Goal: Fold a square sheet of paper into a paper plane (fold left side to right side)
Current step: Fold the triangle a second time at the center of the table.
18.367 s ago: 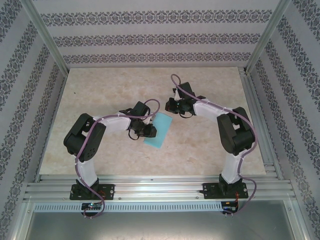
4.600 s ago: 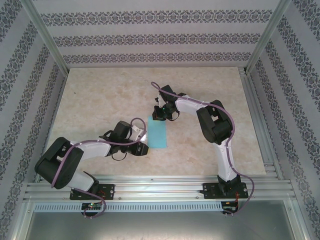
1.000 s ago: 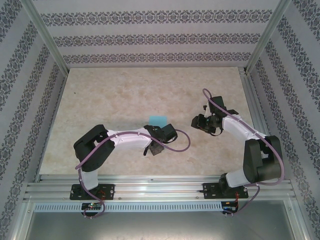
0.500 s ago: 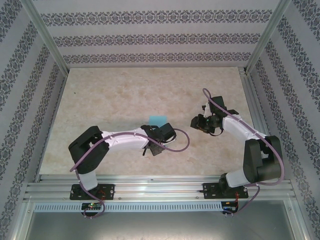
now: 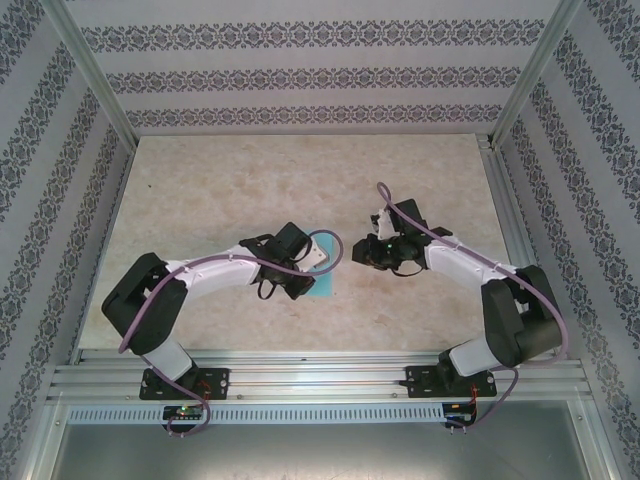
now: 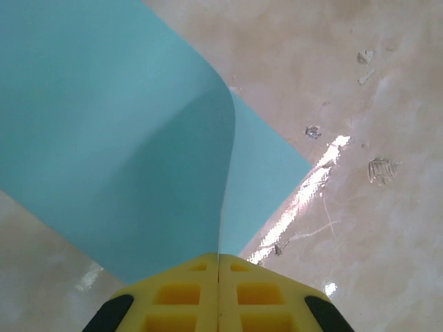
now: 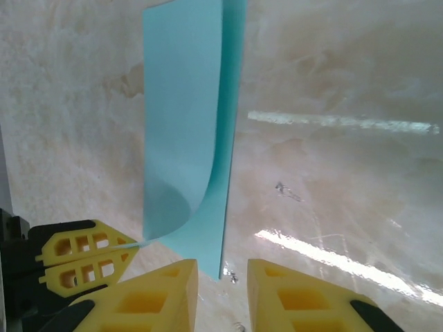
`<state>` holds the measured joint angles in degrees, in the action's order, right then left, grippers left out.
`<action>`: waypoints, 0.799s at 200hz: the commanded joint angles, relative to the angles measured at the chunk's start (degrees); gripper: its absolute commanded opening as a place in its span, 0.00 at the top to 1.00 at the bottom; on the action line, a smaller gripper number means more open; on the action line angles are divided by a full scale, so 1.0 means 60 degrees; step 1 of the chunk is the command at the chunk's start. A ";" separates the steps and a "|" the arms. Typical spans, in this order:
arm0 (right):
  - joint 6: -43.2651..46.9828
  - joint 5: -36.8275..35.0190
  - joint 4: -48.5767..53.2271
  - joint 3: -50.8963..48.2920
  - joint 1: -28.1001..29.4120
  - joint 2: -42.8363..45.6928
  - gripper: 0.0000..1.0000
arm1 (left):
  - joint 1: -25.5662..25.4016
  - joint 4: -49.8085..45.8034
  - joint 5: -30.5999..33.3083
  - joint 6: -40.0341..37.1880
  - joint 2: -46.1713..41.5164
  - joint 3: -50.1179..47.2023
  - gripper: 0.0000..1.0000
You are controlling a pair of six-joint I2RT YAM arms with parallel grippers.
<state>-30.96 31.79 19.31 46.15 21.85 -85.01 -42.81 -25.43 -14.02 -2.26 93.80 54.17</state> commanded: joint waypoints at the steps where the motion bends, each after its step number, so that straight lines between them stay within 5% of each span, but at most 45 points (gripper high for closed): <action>1: -0.0614 0.0208 -0.1209 -0.0244 0.0391 -0.0351 0.76 | 0.0378 0.1020 -0.1470 0.0288 -0.0395 -0.0201 0.96; 74: -0.1183 0.0169 -0.2215 -0.0363 0.1423 -0.0980 0.85 | 0.1388 0.1491 -0.2719 0.0457 -0.0203 -0.0381 0.97; 160: -0.2237 -0.0367 -0.3137 -0.0853 0.2497 -0.1734 0.97 | 0.1770 0.0878 -0.2484 0.0831 -0.0062 -0.0401 0.97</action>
<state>-42.44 31.42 2.90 41.21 35.81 -93.95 -33.26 -19.11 -29.08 1.45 92.97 52.27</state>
